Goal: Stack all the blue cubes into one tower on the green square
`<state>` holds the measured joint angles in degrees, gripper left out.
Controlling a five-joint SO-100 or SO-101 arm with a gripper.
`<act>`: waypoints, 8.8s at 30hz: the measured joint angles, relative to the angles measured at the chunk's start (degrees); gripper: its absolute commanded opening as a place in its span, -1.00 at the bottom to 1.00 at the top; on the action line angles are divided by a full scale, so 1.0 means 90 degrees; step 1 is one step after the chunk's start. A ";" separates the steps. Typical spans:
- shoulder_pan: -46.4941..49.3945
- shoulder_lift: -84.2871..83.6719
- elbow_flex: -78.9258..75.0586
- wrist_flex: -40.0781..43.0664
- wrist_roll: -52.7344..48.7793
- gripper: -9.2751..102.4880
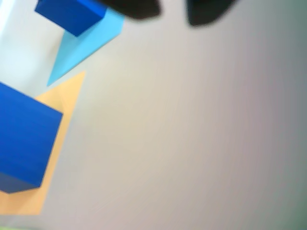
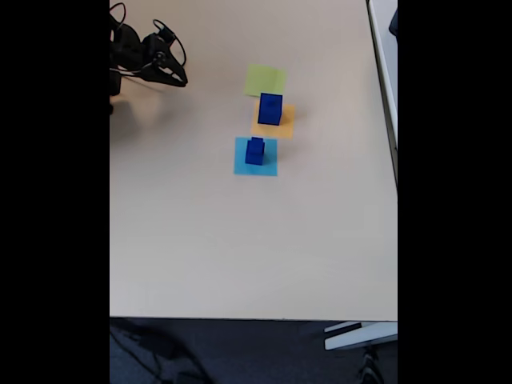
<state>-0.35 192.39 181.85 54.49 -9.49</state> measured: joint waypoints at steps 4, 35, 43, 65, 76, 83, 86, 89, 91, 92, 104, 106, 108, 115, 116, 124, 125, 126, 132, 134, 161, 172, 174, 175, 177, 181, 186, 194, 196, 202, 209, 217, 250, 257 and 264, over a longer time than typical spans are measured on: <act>0.0000 0.0000 0.0000 0.0000 0.0000 -0.83; 0.0000 0.0000 0.0000 0.0000 0.0000 -0.83; 0.0000 0.0000 0.0000 0.0000 0.0000 -0.83; 0.0000 0.0000 0.0000 0.0000 -0.0029 -0.83; 0.0020 0.0000 0.0000 0.0000 0.0410 -0.83; 0.0400 0.0000 0.0000 0.0000 0.2539 -0.83; 0.0537 0.0000 0.0000 -0.0059 0.3789 -0.83; 0.0742 0.0000 0.0000 -0.0400 0.5195 -0.83; 0.0879 0.0000 0.0000 -0.0762 0.5938 -0.83; 0.0938 0.0000 0.0000 -0.0957 0.6133 -0.83; 0.1084 0.0000 0.0000 -0.2344 0.8877 -0.83; 0.1084 0.0000 0.0000 -0.2500 0.9326 -0.83; 0.1084 0.0000 0.0000 -0.2656 0.9570 -0.83; 0.1104 -0.0010 0.0000 -0.3203 0.9746 -0.83; 0.1104 -0.0059 0.0000 -0.3311 0.9746 -0.83; 0.1270 -0.2422 -0.1221 -0.3574 0.9434 -0.83; 0.1270 -0.2725 -0.1445 -0.3604 0.9414 -0.83; 0.1250 -0.2998 -0.1650 -0.3613 0.9404 -0.83; 0.1230 -0.4717 -0.2861 -0.3789 0.9404 -0.83; 0.1230 -0.5225 -0.3135 -0.3887 0.9502 -0.83; 0.0459 -1.0820 -0.6367 -0.5703 1.0117 -0.70; 0.0459 -1.1309 -0.6787 -0.5762 1.0176 -0.70; 0.0459 -1.1387 -0.6846 -0.5762 1.0176 -0.69; 0.0459 -1.1416 -0.6846 -0.5762 1.0176 -0.69; 0.0488 -1.1426 -0.6846 -0.5762 1.0176 -0.69; 0.0586 -1.1494 -0.6855 -0.5762 1.0176 -0.68; 0.0742 -1.1504 -0.6855 -0.5762 1.0088 -0.65; 0.0762 -1.1689 -0.7061 -0.5762 1.0098 -0.64; 0.0762 -1.1758 -0.7119 -0.5762 1.0156 -0.63; 0.0762 -1.1836 -0.7256 -0.5762 1.0176 -0.63; 0.0576 -1.1914 -0.7295 -0.5762 1.0215 -0.63; 0.0586 -1.1973 -0.7295 -0.5762 1.0176 -0.63; 0.0693 -1.2031 -0.7295 -0.5459 1.0117 -0.61; 0.0762 -1.2031 -0.7295 -0.5371 1.0039 -0.61; 0.0762 -1.2031 -0.7305 -0.5146 1.0039 -0.61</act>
<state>6.50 84.11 116.10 8.17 80.86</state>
